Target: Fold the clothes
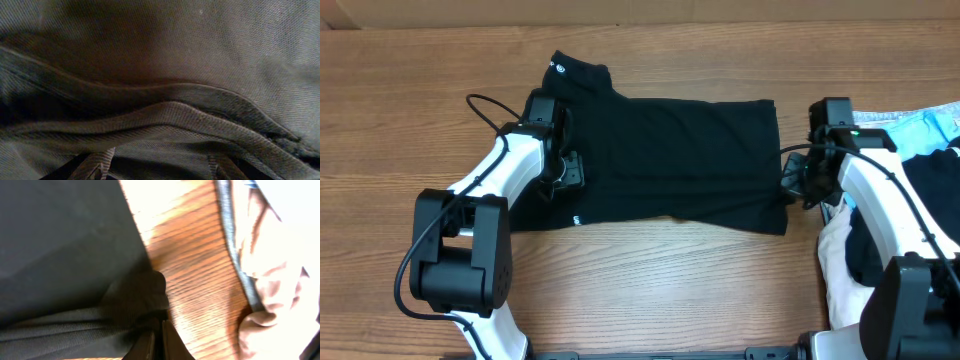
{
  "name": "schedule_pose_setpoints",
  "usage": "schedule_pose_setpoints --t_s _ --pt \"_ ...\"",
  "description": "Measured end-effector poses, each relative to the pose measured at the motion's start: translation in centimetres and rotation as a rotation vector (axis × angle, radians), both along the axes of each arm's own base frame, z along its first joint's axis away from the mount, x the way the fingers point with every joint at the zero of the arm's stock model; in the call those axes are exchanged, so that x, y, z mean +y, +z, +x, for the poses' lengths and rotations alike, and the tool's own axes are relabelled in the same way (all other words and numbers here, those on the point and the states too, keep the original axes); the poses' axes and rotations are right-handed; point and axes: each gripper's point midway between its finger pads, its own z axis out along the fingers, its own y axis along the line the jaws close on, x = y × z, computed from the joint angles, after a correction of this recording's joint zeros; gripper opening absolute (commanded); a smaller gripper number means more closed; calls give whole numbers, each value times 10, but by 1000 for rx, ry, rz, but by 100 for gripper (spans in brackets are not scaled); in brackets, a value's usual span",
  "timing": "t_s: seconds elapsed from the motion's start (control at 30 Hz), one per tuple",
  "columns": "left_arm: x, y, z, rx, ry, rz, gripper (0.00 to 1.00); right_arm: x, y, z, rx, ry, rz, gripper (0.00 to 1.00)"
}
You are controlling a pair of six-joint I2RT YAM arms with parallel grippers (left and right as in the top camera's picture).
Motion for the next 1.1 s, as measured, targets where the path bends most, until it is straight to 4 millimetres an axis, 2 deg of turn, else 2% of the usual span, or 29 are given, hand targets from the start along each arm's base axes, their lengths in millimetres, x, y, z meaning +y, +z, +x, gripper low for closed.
schedule_pose_setpoints --t_s 0.07,0.1,0.13,0.17,0.33,0.57,0.8,0.93,1.0,1.1 --pt "0 0 0 -1 0 -1 66 -4 0 -2 6 -14 1 7" --pt "0 0 0 -1 0 -1 66 -5 0 -2 9 -22 5 15" --pt "0 0 1 -2 0 -1 66 -6 0 -3 11 -20 8 31" --pt "0 0 1 -2 0 0 66 -5 0 -3 12 -29 14 39" --pt "0 0 1 -3 0 0 66 -7 -1 -12 46 -34 19 47" --pt "1 0 1 -3 1 4 66 -3 -6 -11 38 -45 42 44" --pt "8 0 1 -5 10 33 68 13 -41 -21 27 -42 129 44" --pt "22 0 0 4 39 66 73 31 -51 -15 -32 33 227 42" --pt "32 0 -2 13 75 80 73 39 -52 -10 -65 68 269 33" --pt "51 0 -4 23 140 90 73 47 -54 -15 -59 96 312 15"
